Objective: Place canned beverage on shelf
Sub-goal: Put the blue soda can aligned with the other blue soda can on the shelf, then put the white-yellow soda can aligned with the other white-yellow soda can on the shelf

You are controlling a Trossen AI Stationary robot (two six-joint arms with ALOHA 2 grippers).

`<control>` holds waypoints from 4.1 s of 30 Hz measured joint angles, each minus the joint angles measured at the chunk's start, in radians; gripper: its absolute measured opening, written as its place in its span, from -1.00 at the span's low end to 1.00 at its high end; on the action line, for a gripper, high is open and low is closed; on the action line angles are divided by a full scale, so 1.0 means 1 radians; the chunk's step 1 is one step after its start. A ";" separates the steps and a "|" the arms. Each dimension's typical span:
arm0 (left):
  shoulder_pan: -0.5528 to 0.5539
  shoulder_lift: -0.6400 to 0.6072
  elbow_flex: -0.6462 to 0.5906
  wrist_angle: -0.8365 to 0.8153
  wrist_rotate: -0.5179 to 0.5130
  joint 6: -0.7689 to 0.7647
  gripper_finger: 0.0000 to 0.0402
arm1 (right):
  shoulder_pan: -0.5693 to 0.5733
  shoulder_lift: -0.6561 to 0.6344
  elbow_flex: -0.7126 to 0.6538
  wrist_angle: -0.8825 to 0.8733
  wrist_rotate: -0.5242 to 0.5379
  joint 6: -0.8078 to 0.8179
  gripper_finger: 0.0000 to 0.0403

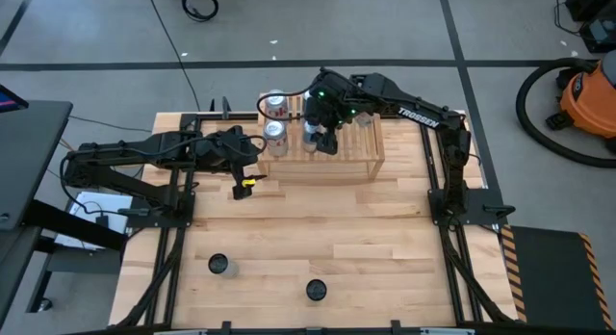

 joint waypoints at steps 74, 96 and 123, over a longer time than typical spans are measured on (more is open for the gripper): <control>-0.003 0.000 0.000 -0.056 0.135 -0.053 0.66 | 0.514 -0.181 -0.018 -0.206 0.201 0.426 0.60; -0.003 0.000 0.000 -0.079 0.196 -0.106 0.66 | 0.797 -0.179 -0.140 0.133 0.271 0.665 0.60; -0.003 0.000 0.000 -0.077 0.195 -0.158 0.66 | 0.901 -0.176 -0.395 0.769 0.189 0.528 0.64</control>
